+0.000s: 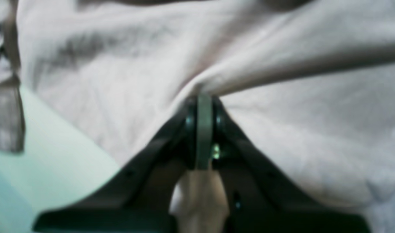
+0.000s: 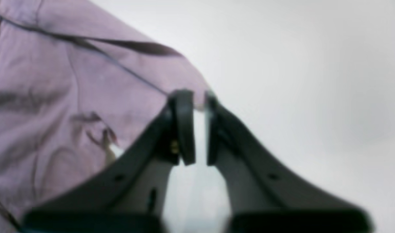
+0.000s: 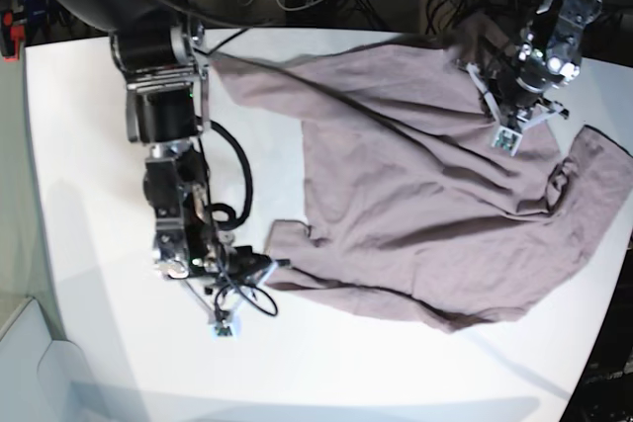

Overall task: Layout the t-shirt on the table in an organized manner, then fold the t-shirt properly
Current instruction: 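Grasp the shirt hem with the right gripper and pull it outward, then move the left gripper over the shirt middle to grasp it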

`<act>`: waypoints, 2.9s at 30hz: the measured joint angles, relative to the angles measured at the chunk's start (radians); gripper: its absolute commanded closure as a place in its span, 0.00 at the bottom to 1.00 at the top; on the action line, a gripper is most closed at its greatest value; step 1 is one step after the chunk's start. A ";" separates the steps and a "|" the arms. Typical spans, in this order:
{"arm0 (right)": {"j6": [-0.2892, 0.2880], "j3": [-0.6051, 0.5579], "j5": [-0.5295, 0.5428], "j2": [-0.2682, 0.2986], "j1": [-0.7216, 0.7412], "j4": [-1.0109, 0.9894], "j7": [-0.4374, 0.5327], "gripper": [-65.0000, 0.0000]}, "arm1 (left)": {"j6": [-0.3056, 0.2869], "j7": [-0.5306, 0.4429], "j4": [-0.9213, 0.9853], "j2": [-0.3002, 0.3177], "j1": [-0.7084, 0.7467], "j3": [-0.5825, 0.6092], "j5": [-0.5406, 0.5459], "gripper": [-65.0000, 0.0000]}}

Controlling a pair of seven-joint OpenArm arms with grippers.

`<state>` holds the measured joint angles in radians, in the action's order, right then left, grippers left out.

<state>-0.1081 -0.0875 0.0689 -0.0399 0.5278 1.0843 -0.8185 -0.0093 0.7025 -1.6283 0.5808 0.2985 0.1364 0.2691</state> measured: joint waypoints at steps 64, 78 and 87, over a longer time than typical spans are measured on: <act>0.000 0.300 -0.002 0.294 -0.345 0.571 -0.132 1.00 | 0.001 0.285 -0.173 -0.220 -0.272 0.409 -0.045 1.00; 0.000 0.299 -0.002 0.292 -0.349 0.568 -0.132 1.00 | -0.006 0.130 -0.012 -0.126 -0.264 0.414 -0.029 1.00; 0.000 0.303 -0.005 0.293 -0.351 0.568 -0.132 1.00 | 0.005 0.074 0.017 0.065 -0.263 0.374 -0.056 1.00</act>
<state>-0.1078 0.2157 0.0643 0.2527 0.1764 1.6527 -0.9508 -0.0044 0.7765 -1.6115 0.6460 0.0357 0.5106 0.2131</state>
